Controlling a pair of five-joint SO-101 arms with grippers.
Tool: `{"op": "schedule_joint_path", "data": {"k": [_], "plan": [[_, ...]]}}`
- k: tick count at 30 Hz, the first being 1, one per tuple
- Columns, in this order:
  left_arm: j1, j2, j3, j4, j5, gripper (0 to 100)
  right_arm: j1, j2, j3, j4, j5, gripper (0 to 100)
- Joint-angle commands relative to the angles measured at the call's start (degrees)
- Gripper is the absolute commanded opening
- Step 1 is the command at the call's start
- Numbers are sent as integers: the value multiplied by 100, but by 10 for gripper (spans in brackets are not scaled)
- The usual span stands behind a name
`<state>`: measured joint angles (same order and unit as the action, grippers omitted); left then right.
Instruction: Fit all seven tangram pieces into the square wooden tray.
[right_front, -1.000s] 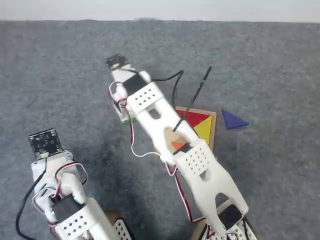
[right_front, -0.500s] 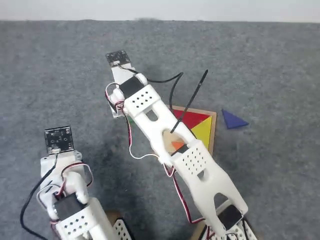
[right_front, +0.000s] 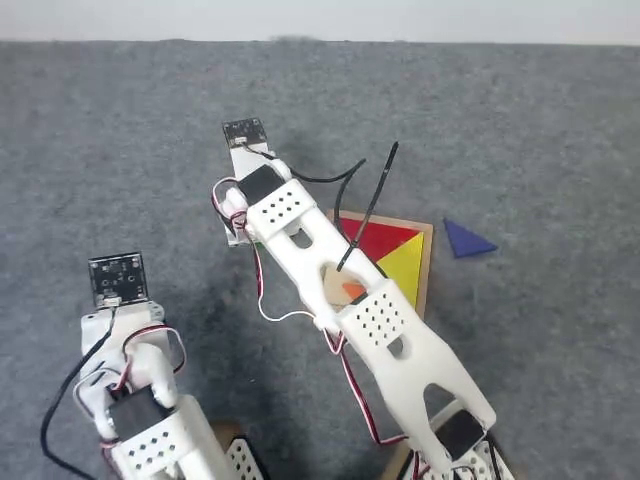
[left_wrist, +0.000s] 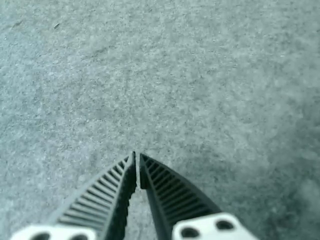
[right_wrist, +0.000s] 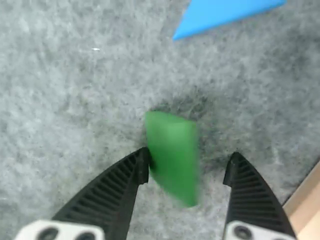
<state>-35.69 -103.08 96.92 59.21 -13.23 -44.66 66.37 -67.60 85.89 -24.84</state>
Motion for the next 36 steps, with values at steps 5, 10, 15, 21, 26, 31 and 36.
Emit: {"op": "schedule_joint_path", "data": {"k": [5, 10, 15, 21, 26, 31, 36], "plan": [[35, -105, -48, 18, -79, 15, 13, -66, -316, -48, -35, 176], [35, -105, -48, 18, -88, 15, 22, -84, -316, -48, -18, 14], [35, -105, -48, 18, -88, 15, 22, -136, -510, 286, -18, 7], [35, -105, -48, 18, -97, 15, 22, -321, -2004, 1701, 519, 7], [35, -105, -48, 18, -97, 15, 31, -734, -1635, 1745, 1090, 6], [35, -105, -48, 18, -97, 15, 57, -2070, 853, 1745, 1996, 6], [53, -88, -48, 18, -97, 15, 690, -4198, 3604, 1578, 2892, 7]]}}
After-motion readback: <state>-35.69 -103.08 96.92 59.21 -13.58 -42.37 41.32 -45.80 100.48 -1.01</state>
